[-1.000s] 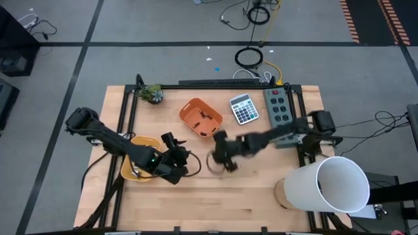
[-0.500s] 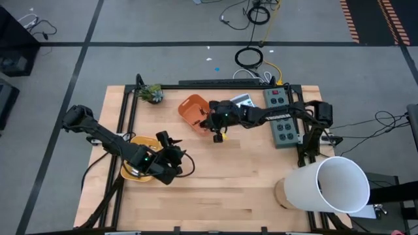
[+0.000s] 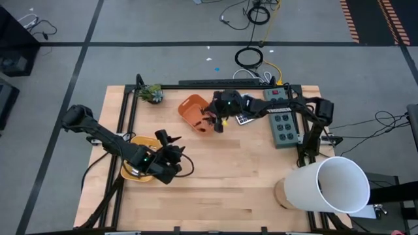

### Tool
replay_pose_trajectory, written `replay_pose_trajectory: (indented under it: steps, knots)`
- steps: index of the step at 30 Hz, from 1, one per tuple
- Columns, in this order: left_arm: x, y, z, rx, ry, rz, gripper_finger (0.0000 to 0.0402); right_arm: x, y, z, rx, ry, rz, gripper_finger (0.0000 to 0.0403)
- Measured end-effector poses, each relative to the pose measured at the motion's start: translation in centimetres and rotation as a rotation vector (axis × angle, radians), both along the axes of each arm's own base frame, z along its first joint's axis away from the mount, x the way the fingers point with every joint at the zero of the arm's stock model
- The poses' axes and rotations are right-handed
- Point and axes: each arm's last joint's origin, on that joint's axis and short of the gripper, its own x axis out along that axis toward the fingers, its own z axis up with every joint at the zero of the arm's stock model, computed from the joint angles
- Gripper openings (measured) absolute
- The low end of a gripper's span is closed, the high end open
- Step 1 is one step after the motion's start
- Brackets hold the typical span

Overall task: Sort batteries
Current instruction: Return to Home Position

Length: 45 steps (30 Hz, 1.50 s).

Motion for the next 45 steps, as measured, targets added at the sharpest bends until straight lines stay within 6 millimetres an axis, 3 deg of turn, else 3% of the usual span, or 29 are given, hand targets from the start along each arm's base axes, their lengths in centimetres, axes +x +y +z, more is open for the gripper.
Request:
replay_pose_trajectory:
  steps: [6,9,13,21,29,36,45]
  knots:
    - [-2.5,1.0,-1.9,-0.147,-0.107,-0.079,0.0189,-2.2,-2.4,0.6,0.211,-0.092,0.087,0.0187]
    - [-4.9,2.1,-1.7,-0.22,-0.252,-0.105,0.0154,-4.6,-3.6,0.8,0.199,-0.192,0.025,0.0177]
    - [-8.2,4.1,-1.7,-0.291,-0.456,-0.085,0.0108,-8.5,-3.6,0.3,0.171,-0.319,-0.063,0.0165]
    - [-11.8,6.3,-3.1,-0.364,-0.768,-0.025,0.0036,-16.1,-0.9,-1.7,0.154,-0.485,-0.186,0.0145]
    - [-12.7,6.8,-4.8,-0.386,-0.87,0.022,0.0007,-23.0,3.1,-3.9,0.13,-0.669,-0.317,0.0119]
    - [-12.9,6.2,-4.7,-0.385,-0.841,-0.077,0.0007,-23.5,4.5,-4.3,0.204,-0.579,-0.253,0.0105]
    - [-13.4,5.0,-4.6,-0.465,-0.812,-0.255,0.0007,-23.6,5.0,-3.7,0.257,-0.609,-0.19,0.0105]
